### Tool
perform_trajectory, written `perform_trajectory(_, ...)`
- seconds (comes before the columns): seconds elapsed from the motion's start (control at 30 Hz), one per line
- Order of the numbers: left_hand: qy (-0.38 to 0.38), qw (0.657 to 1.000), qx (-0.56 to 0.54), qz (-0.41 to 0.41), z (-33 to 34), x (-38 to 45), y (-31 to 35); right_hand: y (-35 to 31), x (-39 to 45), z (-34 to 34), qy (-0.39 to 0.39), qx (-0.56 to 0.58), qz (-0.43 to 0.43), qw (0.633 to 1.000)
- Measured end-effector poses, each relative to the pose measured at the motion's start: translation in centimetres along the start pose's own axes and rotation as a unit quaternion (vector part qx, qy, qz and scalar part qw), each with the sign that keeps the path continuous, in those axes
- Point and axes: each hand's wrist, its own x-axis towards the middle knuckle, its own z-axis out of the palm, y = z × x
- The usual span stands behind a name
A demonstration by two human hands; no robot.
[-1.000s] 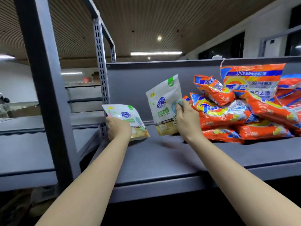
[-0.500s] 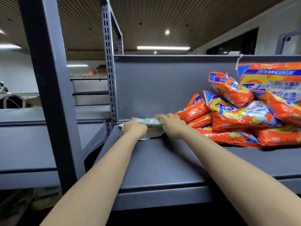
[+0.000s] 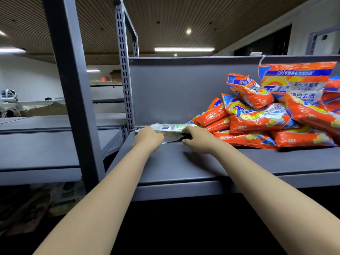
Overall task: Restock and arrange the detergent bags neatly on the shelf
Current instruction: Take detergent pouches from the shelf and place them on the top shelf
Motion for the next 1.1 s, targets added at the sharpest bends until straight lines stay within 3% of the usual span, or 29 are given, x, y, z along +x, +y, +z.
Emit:
perform_trajectory(0.27, 0.101, 0.987, 0.062, 0.111, -1.8, -7.6, -1.1, -2.4, -6.9, -0.9, 0.12, 0.017, -0.051, 0.991)
perform_trajectory(0.57, 0.167, 0.966, 0.067, 0.183, -4.2, -17.5, -5.3, -6.8, -15.8, 0.7, 0.135, 0.053, -0.092, 0.985)
perform_trajectory(0.83, 0.181, 0.968, 0.07, 0.161, -6.3, -21.7, -14.2, -12.1, -20.6, 5.4, 0.133, 0.083, -0.132, 0.979)
perform_trajectory(1.1, 0.143, 0.979, 0.087, 0.115, -9.0, -20.9, -25.0, -19.3, -22.0, 12.9, 0.104, 0.126, -0.124, 0.979)
